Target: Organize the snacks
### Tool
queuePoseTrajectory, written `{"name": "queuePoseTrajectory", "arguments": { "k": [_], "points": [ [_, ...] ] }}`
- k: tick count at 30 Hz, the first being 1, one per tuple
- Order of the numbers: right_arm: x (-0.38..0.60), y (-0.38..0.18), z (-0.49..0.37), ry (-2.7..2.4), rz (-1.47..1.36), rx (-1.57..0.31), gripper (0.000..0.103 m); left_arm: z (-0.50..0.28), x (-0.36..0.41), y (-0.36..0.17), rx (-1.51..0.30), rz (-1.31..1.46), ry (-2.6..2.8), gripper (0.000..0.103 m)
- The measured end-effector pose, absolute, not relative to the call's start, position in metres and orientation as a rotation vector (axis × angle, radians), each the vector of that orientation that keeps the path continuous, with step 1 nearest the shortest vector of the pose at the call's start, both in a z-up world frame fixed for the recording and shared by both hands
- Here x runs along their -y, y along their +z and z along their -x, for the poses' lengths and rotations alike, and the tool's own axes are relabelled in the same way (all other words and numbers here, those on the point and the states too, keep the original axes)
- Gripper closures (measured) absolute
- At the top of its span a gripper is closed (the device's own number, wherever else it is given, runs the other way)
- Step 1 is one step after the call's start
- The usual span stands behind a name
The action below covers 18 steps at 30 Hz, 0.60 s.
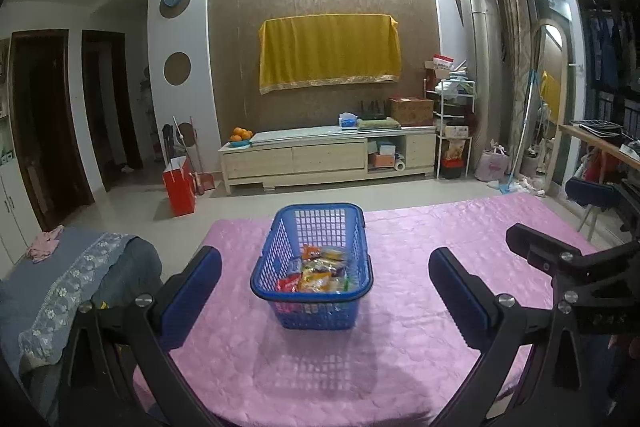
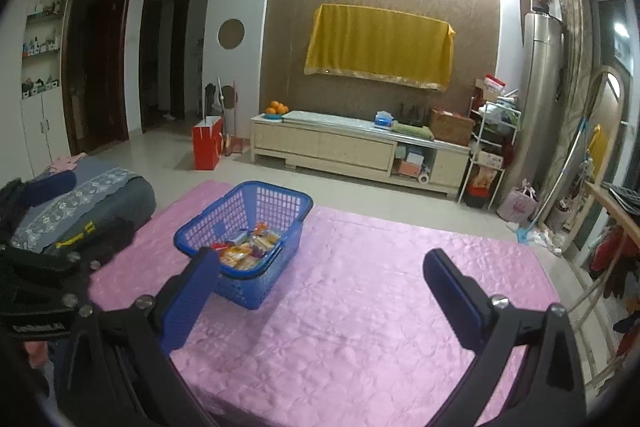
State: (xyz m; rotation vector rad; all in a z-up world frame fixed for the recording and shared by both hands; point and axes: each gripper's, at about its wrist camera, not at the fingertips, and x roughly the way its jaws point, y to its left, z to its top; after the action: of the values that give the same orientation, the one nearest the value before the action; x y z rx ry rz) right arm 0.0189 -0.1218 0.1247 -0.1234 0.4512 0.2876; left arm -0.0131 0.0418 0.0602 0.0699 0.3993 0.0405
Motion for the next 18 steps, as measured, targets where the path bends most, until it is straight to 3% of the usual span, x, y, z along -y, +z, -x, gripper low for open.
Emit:
{"name": "queuePoseTrajectory", "arguments": {
  "k": [18],
  "points": [
    [0.130,0.116,0.007,0.323,0.046,-0.481,0.000,0.037,-0.031,0.050,-0.397,-0.082,0.055,0.000]
  ]
}}
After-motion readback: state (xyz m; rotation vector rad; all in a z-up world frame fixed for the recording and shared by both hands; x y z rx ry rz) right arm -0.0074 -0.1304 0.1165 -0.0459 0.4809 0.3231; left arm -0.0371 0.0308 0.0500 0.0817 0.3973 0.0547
